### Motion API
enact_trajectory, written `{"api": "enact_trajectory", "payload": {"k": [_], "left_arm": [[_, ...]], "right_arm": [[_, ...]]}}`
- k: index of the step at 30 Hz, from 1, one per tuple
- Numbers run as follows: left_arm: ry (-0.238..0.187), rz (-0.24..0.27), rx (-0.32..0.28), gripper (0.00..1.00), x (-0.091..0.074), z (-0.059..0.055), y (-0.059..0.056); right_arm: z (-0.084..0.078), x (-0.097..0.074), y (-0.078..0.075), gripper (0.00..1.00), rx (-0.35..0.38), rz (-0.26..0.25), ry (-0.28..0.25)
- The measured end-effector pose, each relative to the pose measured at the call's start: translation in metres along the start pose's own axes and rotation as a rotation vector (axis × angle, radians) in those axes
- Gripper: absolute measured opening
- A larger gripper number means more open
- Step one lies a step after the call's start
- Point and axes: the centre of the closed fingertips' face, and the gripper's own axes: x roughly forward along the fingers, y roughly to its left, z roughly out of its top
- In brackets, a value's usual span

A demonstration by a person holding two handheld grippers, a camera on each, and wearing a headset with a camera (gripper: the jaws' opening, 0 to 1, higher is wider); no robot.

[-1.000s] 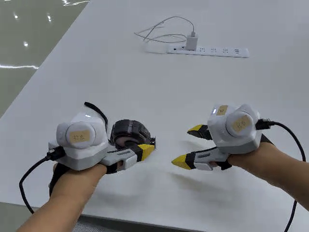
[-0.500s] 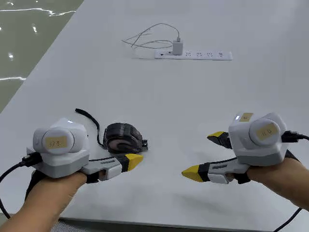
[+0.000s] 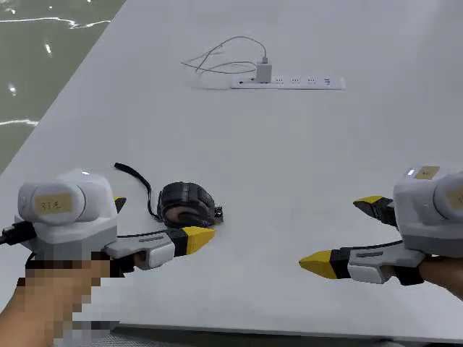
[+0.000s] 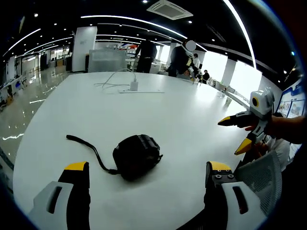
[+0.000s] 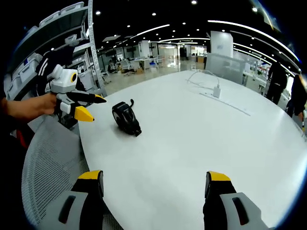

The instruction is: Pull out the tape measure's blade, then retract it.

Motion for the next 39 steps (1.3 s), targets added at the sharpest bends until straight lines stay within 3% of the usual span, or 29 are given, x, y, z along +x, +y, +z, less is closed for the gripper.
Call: {"api": "enact_trajectory", "payload": {"k": [7, 21, 39], "left_arm": [[0.013, 0.023, 0.056, 0.99, -0.011, -0.002, 0.002], [-0.009, 0.031, 0.044, 0.99, -0.021, 0.002, 0.002], [-0.005, 0.037, 0.043, 0.99, -0.025, 0.001, 0.004]], "right_arm": [[0.005, -0.011, 0.003, 0.88, 0.018, -0.029, -0.024], [0.007, -0.015, 0.008, 0.90, 0.048, -0.043, -0.040], [0.007, -0.019, 0.002, 0.91, 0.056, -0.059, -0.052]]}}
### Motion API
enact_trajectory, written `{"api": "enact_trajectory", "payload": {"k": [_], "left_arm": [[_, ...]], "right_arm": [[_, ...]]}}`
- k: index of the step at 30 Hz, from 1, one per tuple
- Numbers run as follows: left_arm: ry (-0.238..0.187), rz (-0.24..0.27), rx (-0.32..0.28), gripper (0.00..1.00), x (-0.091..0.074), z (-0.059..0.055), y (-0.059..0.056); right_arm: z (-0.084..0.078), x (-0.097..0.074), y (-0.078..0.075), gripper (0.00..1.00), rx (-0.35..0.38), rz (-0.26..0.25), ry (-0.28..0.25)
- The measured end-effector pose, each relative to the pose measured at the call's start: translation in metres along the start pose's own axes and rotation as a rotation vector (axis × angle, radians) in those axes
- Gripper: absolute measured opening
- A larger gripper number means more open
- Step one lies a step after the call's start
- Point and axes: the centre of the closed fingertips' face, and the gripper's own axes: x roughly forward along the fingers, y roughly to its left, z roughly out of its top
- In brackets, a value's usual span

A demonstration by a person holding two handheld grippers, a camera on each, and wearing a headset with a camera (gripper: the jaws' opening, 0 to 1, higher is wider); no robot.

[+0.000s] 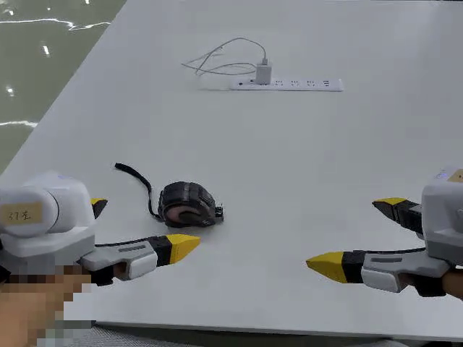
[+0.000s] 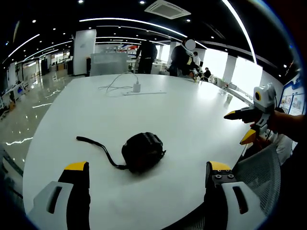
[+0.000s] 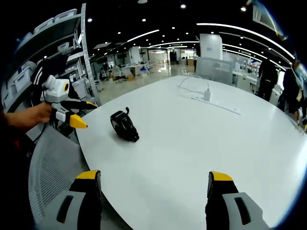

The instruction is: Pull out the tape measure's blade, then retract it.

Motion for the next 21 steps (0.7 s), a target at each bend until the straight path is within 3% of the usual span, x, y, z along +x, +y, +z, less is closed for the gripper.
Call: {"api": "enact_trajectory", "payload": {"k": [21], "left_arm": [[0.008, 0.004, 0.006, 0.99, -0.0006, 0.0004, -0.0001]], "right_arm": [[-0.0042, -0.0040, -0.0047, 0.91, 0.012, -0.011, 0.001]]}}
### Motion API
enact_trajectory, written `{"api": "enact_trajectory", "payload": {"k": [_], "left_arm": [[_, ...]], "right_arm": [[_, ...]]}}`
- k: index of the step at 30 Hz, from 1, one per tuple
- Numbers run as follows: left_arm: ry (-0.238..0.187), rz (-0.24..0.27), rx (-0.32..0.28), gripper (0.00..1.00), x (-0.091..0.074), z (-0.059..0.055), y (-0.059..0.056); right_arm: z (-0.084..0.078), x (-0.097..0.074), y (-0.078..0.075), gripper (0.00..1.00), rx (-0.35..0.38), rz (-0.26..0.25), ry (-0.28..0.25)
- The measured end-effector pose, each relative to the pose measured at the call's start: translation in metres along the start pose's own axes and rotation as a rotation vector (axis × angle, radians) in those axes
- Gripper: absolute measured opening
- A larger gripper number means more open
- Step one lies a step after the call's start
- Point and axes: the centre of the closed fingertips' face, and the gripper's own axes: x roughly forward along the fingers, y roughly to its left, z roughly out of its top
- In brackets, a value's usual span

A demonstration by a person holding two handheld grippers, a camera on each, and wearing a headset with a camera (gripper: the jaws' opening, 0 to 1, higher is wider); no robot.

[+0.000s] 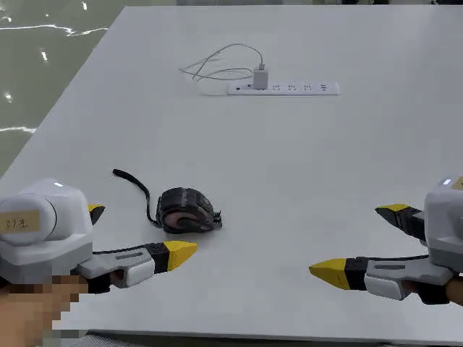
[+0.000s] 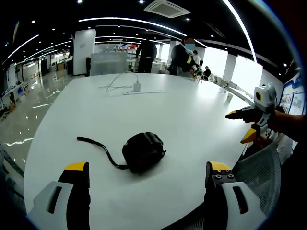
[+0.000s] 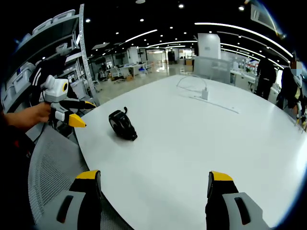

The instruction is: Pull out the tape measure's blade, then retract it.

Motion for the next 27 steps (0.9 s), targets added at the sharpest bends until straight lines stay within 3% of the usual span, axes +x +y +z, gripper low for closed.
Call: {"api": "enact_trajectory", "payload": {"k": [27], "left_arm": [[0.002, 0.005, 0.000, 0.99, -0.0041, -0.0021, 0.0006]], "right_arm": [[-0.0013, -0.0044, -0.0001, 0.91, 0.008, -0.005, -0.008]]}}
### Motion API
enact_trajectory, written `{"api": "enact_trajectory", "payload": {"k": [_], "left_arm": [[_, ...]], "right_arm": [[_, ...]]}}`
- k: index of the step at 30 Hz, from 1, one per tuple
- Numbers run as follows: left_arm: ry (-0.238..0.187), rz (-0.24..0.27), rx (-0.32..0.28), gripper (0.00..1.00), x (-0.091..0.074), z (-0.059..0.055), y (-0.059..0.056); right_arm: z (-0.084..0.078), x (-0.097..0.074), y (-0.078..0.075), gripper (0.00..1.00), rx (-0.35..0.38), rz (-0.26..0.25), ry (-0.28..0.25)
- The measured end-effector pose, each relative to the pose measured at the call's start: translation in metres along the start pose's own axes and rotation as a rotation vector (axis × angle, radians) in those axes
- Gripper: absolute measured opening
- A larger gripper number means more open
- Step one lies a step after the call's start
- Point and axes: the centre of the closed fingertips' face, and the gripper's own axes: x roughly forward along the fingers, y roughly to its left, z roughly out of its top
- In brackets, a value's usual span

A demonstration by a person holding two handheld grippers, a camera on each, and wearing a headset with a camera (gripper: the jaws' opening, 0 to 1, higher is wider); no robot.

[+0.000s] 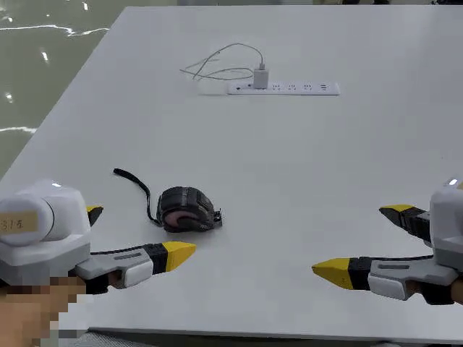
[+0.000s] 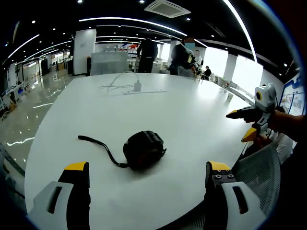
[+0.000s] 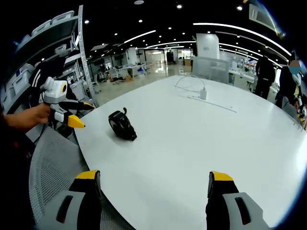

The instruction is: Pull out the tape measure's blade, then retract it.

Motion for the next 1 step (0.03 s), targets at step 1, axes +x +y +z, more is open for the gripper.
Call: {"api": "enact_trajectory", "payload": {"k": [1], "left_arm": [[0.000, 0.000, 0.000, 0.99, -0.0003, 0.0000, 0.0002]], "right_arm": [[0.0000, -0.0003, -0.0003, 0.91, 0.000, 0.000, -0.001]]}}
